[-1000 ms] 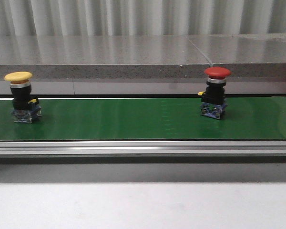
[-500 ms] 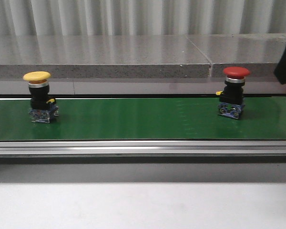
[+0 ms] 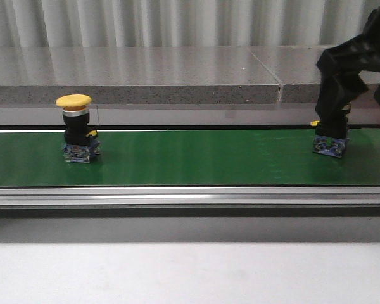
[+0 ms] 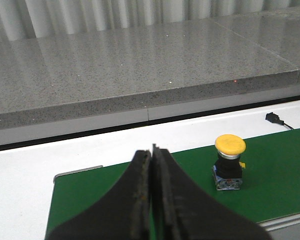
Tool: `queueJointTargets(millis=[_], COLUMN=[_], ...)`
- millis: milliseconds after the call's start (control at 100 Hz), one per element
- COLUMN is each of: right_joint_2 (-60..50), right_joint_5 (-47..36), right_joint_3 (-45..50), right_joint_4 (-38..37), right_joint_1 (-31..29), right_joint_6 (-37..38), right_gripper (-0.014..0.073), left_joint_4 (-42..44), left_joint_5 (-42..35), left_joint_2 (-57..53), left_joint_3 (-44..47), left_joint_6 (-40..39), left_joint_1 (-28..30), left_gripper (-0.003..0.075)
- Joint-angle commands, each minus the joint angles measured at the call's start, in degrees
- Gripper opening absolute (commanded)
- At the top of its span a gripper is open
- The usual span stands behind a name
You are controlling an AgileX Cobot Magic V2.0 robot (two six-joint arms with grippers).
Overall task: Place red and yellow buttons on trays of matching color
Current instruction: 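Grasp the red button with the right gripper and lift it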
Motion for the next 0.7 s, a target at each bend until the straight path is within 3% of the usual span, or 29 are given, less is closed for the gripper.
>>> queueJointTargets(millis=[0, 90, 150, 250, 360, 690], right_joint_2=[0.26, 1.32, 1.4, 1.28, 1.09, -4.01], right_joint_5=[-1.78, -1.24, -0.38, 1.23, 5.28, 20.44], right_joint_3=[-2.56, -2.86, -2.91, -3.53, -5.56, -17.84], right_joint_4=[-0.01, -0.01, -0.01, -0.01, -0.01, -5.99], right_joint_1=[-0.05, -0.05, -0.05, -0.22, -0.35, -2.29], right_joint_6=[-0.46, -0.46, -0.46, -0.46, -0.46, -0.46], right_gripper=[0.0634, 0.061, 0.0544, 0.0323, 0.0185, 0.0167], left_joint_4=[-1.19, -1.19, -1.19, -1.19, -1.19, -1.19], left_joint_5=[-4.12, -4.12, -4.12, -4.12, -4.12, -4.12], left_joint_2=[0.33, 0.33, 0.33, 0.33, 0.33, 0.33], left_joint_3=[-1.65, -1.65, -1.65, -1.65, -1.65, -1.65], left_joint_6=[-0.09, -0.09, -0.09, -0.09, -0.09, -0.09], left_joint_1=[-0.43, -0.43, -0.43, -0.43, -0.43, -0.43], left_gripper=[-0.002, -0.002, -0.002, -0.002, -0.002, -0.002])
